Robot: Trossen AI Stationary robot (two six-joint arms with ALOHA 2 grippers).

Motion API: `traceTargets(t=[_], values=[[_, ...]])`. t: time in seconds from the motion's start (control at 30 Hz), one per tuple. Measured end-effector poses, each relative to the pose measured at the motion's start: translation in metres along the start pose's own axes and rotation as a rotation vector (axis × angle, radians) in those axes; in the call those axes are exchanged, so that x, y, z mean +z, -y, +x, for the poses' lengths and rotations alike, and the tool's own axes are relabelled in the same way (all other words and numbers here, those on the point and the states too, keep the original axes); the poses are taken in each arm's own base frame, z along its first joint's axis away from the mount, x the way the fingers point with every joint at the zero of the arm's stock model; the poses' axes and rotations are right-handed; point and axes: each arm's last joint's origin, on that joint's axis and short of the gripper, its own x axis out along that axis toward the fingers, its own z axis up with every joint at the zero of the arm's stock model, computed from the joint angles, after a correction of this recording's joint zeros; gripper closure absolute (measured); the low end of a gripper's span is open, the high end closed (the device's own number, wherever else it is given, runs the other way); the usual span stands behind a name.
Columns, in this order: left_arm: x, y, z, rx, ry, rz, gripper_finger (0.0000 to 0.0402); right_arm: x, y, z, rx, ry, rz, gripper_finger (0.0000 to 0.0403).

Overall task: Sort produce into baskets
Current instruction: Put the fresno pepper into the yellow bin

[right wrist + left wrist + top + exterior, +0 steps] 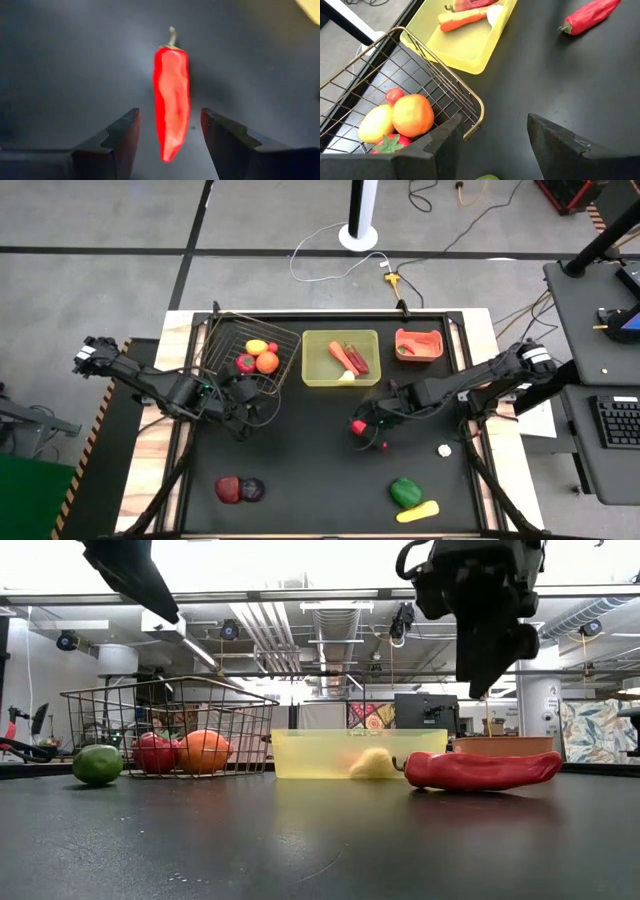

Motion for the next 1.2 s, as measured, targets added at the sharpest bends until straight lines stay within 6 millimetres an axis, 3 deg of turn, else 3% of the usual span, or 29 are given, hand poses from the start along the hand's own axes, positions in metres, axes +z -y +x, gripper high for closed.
traceTargets(t=[0.2,0.47,0.9,1.2], values=[[0.0,0.001,0.001,0.0,0.0,0.0,0.02,0.007,-0.021,0.011,-0.098,-0.064,-0.08,0.0199],[0.0,0.001,0.001,0.0,0.001,0.0,0.02,0.014,-0.037,0.041,-0.166,-0.168,-0.157,0.0194],[-0.003,0.002,0.004,0.004,-0.004,0.004,0.02,0.011,-0.036,0.071,-0.228,-0.239,-0.195,0.0123],[-0.001,0.003,0.005,0.001,0.014,-0.009,0.02,0.011,-0.036,0.079,-0.227,-0.229,-0.204,0.0153]])
